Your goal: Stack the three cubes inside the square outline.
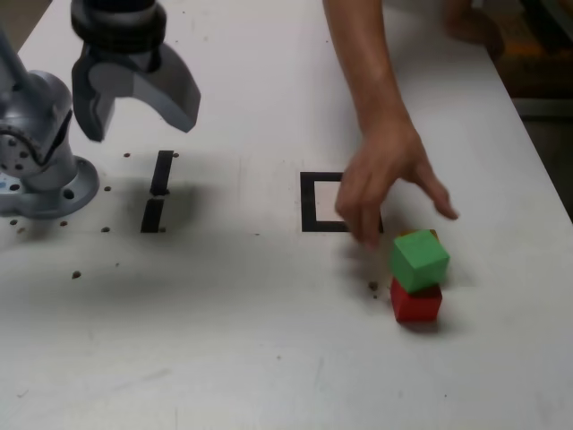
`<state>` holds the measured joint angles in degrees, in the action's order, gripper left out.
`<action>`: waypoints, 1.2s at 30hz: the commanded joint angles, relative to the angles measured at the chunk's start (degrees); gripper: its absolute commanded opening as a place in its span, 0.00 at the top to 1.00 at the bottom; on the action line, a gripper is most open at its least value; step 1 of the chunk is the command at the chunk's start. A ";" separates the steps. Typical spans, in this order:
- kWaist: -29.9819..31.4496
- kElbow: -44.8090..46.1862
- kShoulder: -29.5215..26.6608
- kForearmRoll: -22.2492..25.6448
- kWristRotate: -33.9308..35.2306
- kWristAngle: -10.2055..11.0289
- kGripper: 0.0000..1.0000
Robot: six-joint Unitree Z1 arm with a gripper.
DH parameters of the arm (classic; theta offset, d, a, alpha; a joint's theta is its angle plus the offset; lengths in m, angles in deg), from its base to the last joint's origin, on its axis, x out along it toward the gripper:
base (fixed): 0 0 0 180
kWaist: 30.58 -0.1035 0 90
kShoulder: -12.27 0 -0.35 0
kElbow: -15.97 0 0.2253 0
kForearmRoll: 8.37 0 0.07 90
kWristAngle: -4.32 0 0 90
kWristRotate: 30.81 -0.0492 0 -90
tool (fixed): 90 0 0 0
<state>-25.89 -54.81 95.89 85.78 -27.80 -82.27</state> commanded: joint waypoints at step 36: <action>19.92 -76.88 40.42 14.46 1.19 4.45 0.01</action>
<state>-6.10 -123.47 135.20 99.48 -26.34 -77.30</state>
